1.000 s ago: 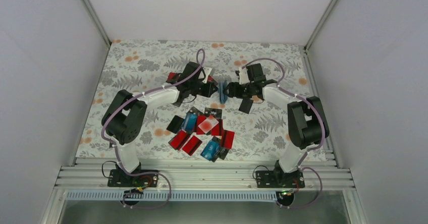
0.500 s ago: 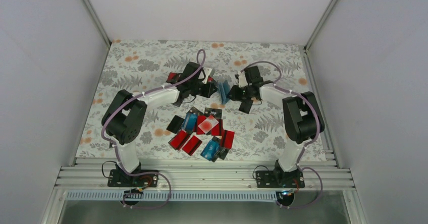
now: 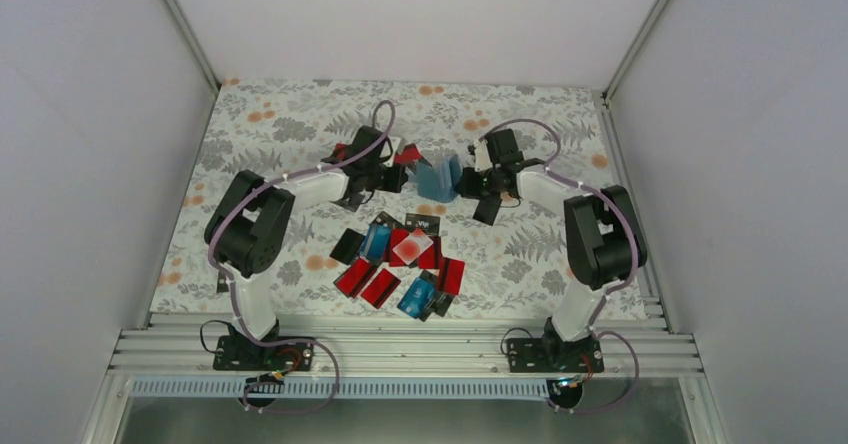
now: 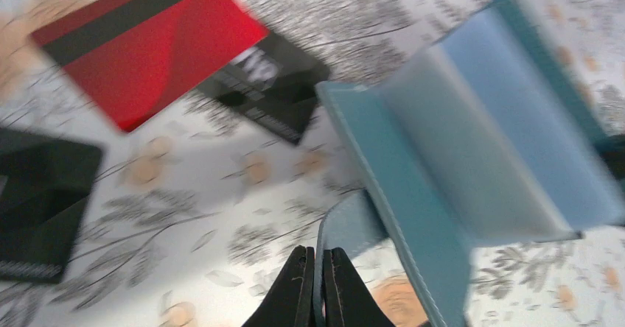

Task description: Put the credit cards into the card holder

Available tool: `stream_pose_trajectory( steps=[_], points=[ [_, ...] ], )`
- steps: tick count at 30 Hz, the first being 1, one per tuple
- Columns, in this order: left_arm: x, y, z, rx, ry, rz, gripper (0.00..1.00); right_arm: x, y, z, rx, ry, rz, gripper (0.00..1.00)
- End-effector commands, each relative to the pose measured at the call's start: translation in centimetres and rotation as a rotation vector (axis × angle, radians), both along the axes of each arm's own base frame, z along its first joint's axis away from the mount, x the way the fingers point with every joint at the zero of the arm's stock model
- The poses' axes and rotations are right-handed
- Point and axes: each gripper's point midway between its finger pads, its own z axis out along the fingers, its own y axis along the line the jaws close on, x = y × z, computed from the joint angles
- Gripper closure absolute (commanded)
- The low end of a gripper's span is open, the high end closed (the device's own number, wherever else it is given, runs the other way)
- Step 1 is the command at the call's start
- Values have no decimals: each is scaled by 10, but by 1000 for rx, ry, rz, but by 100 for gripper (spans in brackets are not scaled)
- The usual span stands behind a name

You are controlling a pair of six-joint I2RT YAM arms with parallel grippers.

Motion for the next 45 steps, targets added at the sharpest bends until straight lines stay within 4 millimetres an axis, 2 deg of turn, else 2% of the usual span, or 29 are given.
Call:
stream_pose_trajectory(
  steps=[1, 4, 8, 10, 16, 22, 27, 31, 35, 45],
  points=[
    [1, 36, -31, 63, 71, 106, 97, -3, -5, 26, -14, -41, -24, 96],
    [-1, 40, -27, 68, 58, 115, 94, -4, -7, 33, -17, -51, -31, 95],
    [1, 44, -18, 84, 40, 135, 74, -4, -4, 35, -7, -44, -26, 95],
    [1, 44, -10, 83, 25, 140, 70, -5, -3, 31, -4, -34, -23, 95],
    [-5, 27, 3, 84, -22, 110, 65, -8, -4, 7, -12, 7, -29, 96],
    [-8, 4, 11, 14, -37, 23, 64, -15, -12, -15, -44, 46, -49, 96],
    [-8, -22, 20, -57, -39, -74, 64, -19, -11, -21, -21, 62, -45, 90],
    [-5, -34, 9, -41, -8, -101, 64, -20, -13, -20, -14, 58, -53, 86],
    [-3, -34, -9, -19, 25, -91, 65, -22, -16, -19, -15, 57, -57, 84],
    [-2, -34, -45, 31, 75, -96, 72, -31, -22, -38, -16, 90, -82, 85]
  ],
)
